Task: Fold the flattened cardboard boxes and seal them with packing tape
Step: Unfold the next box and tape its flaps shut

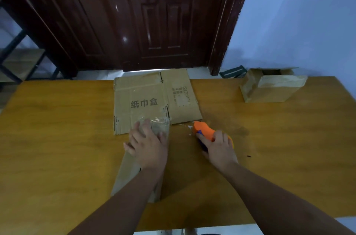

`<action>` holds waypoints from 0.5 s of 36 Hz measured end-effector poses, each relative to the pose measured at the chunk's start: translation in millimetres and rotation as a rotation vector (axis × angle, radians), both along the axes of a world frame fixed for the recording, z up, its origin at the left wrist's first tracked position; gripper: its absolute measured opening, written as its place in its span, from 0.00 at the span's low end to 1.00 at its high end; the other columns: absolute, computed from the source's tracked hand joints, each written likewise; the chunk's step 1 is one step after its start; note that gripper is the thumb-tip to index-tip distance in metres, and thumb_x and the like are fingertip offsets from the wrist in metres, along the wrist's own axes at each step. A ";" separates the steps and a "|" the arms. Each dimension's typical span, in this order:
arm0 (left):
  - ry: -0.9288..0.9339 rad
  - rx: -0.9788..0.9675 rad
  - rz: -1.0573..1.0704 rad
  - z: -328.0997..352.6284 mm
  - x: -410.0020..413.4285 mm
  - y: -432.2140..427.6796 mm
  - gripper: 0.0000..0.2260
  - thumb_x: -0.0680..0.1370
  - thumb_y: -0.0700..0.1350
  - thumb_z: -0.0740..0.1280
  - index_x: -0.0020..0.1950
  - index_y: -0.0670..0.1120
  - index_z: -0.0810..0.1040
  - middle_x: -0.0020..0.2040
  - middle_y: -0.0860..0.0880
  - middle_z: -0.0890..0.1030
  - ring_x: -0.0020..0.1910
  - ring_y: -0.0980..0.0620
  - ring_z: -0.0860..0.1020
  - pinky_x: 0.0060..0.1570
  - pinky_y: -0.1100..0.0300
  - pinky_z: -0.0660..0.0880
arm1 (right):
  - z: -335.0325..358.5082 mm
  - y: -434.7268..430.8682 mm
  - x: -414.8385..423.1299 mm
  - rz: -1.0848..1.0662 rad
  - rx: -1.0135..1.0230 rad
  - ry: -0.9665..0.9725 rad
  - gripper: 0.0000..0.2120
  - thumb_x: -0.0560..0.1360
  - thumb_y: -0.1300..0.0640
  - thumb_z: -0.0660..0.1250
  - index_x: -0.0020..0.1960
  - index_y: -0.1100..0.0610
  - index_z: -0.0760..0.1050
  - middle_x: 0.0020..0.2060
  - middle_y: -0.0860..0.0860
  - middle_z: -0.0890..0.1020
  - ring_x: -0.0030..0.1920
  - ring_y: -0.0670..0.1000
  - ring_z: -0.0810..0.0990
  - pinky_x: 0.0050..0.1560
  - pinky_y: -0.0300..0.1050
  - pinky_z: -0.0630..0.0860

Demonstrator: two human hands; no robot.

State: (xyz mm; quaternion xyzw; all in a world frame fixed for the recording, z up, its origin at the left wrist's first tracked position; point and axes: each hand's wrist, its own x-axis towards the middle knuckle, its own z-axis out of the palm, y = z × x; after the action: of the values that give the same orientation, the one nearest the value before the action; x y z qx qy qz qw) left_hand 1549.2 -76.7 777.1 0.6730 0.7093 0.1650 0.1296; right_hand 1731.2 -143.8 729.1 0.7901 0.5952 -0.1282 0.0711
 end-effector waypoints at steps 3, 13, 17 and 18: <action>-0.006 -0.079 0.002 2.2 -3.1 6.9 0.25 0.74 0.49 0.71 0.70 0.50 0.68 0.71 0.40 0.66 0.68 0.36 0.66 0.62 0.38 0.62 | 15.9 6.3 -17.7 -0.027 0.226 0.041 0.24 0.78 0.42 0.60 0.72 0.43 0.63 0.57 0.56 0.69 0.58 0.57 0.69 0.58 0.53 0.68; -0.290 -0.332 0.114 0.9 -29.1 31.4 0.43 0.72 0.60 0.70 0.77 0.46 0.50 0.72 0.39 0.66 0.68 0.36 0.67 0.65 0.43 0.67 | 59.8 57.4 -95.9 -0.352 0.316 0.817 0.14 0.80 0.51 0.61 0.59 0.56 0.79 0.54 0.52 0.82 0.55 0.51 0.79 0.58 0.45 0.74; -0.588 -0.304 0.201 -8.0 -32.6 31.1 0.24 0.78 0.46 0.65 0.73 0.42 0.65 0.65 0.42 0.75 0.62 0.40 0.74 0.57 0.50 0.73 | 54.4 55.9 -96.4 -0.413 0.249 0.875 0.20 0.80 0.53 0.62 0.71 0.52 0.68 0.65 0.50 0.76 0.65 0.50 0.73 0.65 0.45 0.70; -0.658 -0.296 0.220 -10.0 -34.3 30.4 0.19 0.79 0.44 0.64 0.69 0.43 0.71 0.63 0.44 0.78 0.60 0.43 0.75 0.54 0.54 0.73 | 53.3 55.6 -94.5 -0.420 0.232 0.889 0.22 0.80 0.52 0.62 0.73 0.51 0.66 0.67 0.51 0.74 0.66 0.50 0.72 0.67 0.46 0.69</action>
State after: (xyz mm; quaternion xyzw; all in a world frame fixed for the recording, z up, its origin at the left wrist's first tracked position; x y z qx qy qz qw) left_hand 1514.9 -46.3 767.0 0.4779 0.7138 0.2810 0.4280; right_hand 1636.6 -88.3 782.4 0.7645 0.4063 -0.3970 -0.3048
